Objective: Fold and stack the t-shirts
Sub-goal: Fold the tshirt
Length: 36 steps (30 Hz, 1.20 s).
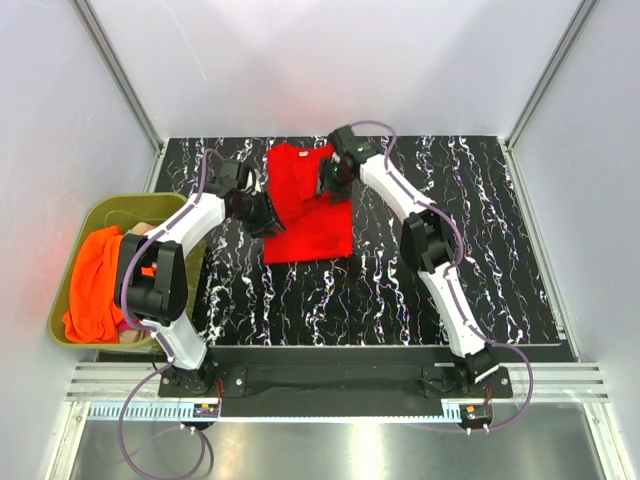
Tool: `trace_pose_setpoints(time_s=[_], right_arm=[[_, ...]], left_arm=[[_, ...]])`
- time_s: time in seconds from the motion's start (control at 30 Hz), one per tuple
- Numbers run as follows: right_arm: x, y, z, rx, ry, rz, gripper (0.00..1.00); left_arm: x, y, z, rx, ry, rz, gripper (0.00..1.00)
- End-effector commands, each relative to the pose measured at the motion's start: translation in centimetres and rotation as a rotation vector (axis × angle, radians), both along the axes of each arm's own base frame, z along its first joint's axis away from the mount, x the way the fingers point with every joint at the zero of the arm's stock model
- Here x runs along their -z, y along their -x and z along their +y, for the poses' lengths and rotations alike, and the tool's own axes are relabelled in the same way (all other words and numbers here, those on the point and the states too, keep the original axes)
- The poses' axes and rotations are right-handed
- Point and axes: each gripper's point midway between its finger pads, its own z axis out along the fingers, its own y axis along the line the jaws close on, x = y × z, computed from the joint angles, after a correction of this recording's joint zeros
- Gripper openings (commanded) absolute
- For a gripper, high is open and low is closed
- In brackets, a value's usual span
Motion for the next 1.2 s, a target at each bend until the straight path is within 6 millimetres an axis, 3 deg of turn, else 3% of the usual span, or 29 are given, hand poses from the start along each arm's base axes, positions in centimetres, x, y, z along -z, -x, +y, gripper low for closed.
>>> trace_pose_setpoints(time_s=[0.0,0.03,0.17,0.2,0.23,0.33,0.37,0.4,0.47,0.5,0.63,0.7,0.93,1.17], right_arm=[[-4.3,-3.0,-1.9,0.032,-0.037,-0.076,0.59],[-4.8,-2.4,-1.6,0.000,-0.074,-0.053,0.61],[-5.2,1.1,-3.2,-0.054,-0.044,0.009,0.77],[-6.8,1.9,-3.5,-0.070,-0.048,-0.009,0.78],[-5.2,3.5,-4.6,-0.092,-0.009,0.037,0.78],[-5.0,6.9,-6.3,-0.117,-0.005,0.061,0.81],[-6.7,6.9,-6.4,-0.113,-0.036,0.005,0.83],[-4.9,8.7,-7.3,-0.106,-0.056,0.073,0.83],[-5.6,9.0,-7.5,-0.102,-0.131,0.040,0.81],[-4.0,10.2,-8.1,-0.088,-0.132,0.090,0.71],[-3.2,11.5,-7.3,-0.150,-0.231,0.116,0.49],[-2.3,11.9,-7.3,-0.165,-0.234,0.130,0.46],[0.3,11.8,-7.0,-0.176,-0.240,0.180,0.47],[1.3,11.8,-7.2,-0.182,-0.227,0.190,0.52]], left_arm=[[-1.6,-0.3,-0.5,0.029,0.040,-0.056,0.39],[-1.5,-0.2,-0.5,0.032,0.043,-0.051,0.41],[-0.7,0.3,0.0,0.038,0.028,-0.041,0.47],[-0.4,0.4,0.0,0.038,0.027,-0.031,0.48],[-0.3,0.5,0.1,0.046,0.038,-0.025,0.48],[0.3,1.0,0.2,0.049,0.052,0.002,0.48],[0.4,1.2,0.2,0.048,0.049,0.012,0.48],[0.6,1.3,0.4,0.040,0.036,0.017,0.48],[1.2,1.9,1.1,0.025,0.016,0.034,0.48],[1.2,2.0,1.6,0.015,0.002,0.031,0.48],[2.8,2.7,3.5,-0.013,-0.038,0.066,0.48],[3.9,2.8,3.9,-0.021,-0.046,0.100,0.48],[5.0,0.8,4.5,-0.018,-0.051,0.112,0.50],[7.4,1.7,4.4,-0.009,-0.054,0.192,0.50]])
